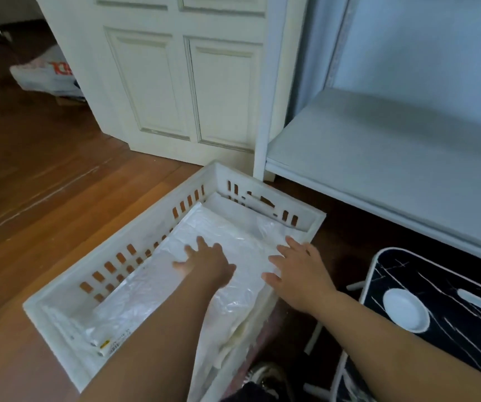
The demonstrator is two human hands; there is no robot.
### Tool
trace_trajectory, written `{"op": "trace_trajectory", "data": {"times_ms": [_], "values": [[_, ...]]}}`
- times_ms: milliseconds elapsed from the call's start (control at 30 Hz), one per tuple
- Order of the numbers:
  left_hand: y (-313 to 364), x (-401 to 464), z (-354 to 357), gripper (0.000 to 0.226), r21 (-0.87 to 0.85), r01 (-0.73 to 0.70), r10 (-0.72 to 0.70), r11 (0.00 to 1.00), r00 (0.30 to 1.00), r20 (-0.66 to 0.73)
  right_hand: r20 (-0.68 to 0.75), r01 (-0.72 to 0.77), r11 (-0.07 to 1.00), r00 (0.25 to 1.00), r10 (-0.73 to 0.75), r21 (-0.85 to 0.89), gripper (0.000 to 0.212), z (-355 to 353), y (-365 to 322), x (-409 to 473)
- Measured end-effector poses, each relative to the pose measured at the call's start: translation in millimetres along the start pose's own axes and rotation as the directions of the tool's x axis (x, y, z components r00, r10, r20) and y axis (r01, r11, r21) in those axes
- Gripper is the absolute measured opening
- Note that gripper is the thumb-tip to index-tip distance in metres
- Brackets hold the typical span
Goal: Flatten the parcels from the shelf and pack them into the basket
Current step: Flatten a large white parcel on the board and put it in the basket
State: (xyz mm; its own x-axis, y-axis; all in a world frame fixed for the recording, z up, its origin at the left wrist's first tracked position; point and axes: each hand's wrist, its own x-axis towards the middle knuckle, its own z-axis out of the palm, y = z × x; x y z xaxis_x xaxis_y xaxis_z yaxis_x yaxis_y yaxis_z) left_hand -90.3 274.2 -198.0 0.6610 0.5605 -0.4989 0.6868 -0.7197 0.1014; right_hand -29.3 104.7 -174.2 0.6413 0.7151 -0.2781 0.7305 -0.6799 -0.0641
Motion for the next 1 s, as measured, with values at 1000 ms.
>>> {"op": "trace_trajectory", "data": {"times_ms": [1000], "values": [[449.1,-130.7,30.9,0.049,0.213,-0.789,0.812,0.576,0.583,-0.036,-0.237,-0.845,0.535,0.524,0.818,-0.021,0.031,-33.3,422.2,-274.8]]}}
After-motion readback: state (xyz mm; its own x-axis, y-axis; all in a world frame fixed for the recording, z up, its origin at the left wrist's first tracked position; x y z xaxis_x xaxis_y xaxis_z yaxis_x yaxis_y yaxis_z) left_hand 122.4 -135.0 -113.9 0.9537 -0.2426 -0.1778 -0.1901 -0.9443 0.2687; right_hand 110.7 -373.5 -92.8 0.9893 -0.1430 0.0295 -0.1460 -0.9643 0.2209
